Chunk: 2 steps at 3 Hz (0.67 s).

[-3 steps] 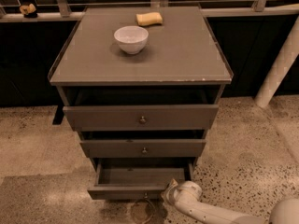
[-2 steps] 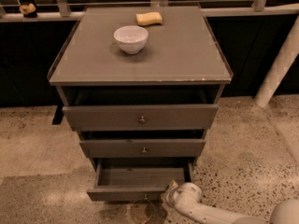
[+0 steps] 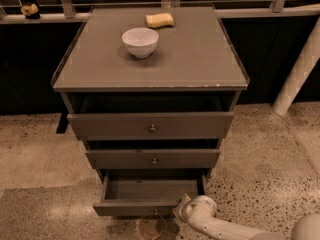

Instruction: Open bottom drawer

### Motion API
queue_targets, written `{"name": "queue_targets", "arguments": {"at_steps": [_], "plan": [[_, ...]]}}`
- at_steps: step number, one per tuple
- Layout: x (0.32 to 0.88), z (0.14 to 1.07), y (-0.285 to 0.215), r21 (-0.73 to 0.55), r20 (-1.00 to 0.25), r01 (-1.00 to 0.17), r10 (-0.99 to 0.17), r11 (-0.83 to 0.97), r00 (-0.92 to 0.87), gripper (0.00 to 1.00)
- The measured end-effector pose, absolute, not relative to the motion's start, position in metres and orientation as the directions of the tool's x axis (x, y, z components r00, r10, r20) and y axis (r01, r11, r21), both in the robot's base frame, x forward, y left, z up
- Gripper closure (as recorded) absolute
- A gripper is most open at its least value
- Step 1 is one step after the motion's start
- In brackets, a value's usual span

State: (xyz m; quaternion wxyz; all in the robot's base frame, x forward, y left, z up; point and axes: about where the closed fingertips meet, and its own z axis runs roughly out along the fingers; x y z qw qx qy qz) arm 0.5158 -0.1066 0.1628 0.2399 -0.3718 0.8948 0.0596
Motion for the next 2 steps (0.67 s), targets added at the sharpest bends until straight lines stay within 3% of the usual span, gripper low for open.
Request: {"name": "queue_targets", "arguments": {"at_steps": [2], "plan": [[0.5074,0.1633,-0.1069,-0.062,-0.464,-0.694,-0.636,0.718,-0.617,1.0]]}}
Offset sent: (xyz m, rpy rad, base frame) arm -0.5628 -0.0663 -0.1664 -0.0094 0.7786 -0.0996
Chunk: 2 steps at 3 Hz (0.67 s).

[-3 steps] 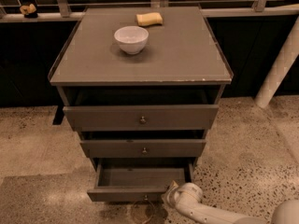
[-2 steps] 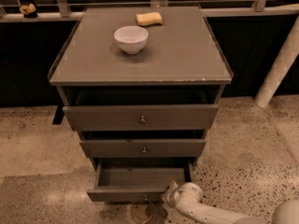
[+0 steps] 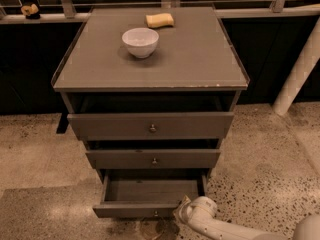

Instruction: Open bottom drawer

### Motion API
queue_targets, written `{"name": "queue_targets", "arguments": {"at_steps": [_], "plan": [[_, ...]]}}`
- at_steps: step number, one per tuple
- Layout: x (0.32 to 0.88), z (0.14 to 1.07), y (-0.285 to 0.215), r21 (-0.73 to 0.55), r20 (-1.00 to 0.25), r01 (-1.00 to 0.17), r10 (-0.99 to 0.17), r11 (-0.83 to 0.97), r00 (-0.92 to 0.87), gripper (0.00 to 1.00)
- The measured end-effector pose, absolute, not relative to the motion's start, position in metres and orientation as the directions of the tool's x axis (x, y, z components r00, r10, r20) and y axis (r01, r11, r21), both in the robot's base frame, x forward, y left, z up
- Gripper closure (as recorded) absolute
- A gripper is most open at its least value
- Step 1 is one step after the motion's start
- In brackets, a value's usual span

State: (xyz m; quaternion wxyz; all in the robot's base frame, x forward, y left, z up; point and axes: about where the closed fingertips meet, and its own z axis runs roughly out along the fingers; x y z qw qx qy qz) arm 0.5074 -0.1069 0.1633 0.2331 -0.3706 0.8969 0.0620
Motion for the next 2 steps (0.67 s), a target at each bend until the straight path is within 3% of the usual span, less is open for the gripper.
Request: {"name": "queue_targets", "arguments": {"at_steps": [2], "plan": [[0.5042,0.1611,-0.1081,-0.053,-0.456,-0.691,-0.633,0.721,-0.625,1.0]]}}
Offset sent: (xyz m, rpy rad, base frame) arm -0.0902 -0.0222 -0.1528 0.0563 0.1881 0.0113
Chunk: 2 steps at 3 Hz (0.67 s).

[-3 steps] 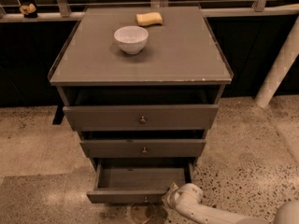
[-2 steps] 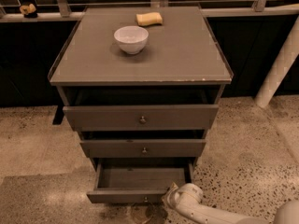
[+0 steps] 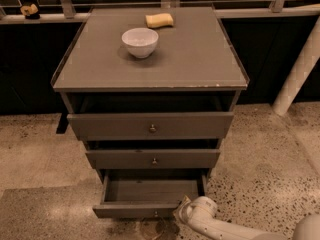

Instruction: Open bottom drawer

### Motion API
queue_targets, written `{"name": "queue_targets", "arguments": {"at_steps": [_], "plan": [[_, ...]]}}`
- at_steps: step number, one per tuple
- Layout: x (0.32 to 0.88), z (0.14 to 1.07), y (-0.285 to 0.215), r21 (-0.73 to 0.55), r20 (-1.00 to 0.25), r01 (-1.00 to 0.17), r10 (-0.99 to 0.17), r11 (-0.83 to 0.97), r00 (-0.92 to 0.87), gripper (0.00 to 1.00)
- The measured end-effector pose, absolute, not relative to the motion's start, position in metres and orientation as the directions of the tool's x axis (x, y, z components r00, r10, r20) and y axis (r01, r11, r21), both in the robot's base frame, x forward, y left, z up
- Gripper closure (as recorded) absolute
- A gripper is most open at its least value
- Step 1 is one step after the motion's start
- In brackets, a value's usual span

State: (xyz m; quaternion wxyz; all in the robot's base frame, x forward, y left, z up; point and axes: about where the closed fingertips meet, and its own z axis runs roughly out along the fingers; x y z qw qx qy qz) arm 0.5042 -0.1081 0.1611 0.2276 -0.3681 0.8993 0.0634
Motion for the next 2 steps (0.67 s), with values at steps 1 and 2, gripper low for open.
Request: {"name": "queue_targets", "arguments": {"at_steps": [1,2], "plan": [[0.504,0.163,-0.108,-0.053,-0.456,-0.691,-0.633,0.721,-0.625,1.0],[0.494,0.159,-0.108,-0.043,-0.45,-0.693,-0.633,0.72,-0.63,1.0]]}}
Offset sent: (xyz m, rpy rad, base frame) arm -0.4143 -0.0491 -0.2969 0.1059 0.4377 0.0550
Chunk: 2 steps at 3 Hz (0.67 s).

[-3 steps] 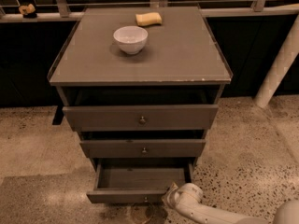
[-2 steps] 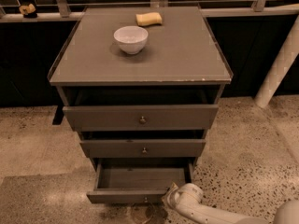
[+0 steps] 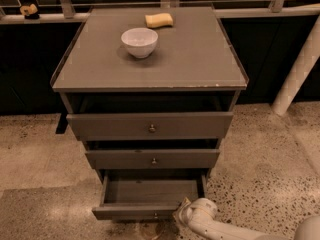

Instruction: Open bottom drawer

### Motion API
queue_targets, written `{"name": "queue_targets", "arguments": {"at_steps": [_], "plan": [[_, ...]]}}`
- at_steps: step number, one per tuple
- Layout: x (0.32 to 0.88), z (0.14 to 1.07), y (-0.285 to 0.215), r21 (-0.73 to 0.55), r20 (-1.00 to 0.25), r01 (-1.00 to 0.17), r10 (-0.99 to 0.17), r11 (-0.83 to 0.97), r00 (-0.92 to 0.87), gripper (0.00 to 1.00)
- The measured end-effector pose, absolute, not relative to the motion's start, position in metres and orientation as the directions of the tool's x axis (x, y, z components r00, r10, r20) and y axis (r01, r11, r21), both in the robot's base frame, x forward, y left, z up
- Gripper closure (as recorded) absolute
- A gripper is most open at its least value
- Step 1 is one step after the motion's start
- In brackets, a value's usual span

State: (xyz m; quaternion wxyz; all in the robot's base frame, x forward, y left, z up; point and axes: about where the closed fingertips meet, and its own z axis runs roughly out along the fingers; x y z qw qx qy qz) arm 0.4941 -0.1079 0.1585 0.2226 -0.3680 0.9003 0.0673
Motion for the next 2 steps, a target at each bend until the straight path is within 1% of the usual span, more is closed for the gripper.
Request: {"name": "queue_targets", "arguments": {"at_steps": [2], "plan": [[0.486,0.164,-0.1078,-0.033,-0.443,-0.692,-0.632,0.721,-0.637,1.0]]}}
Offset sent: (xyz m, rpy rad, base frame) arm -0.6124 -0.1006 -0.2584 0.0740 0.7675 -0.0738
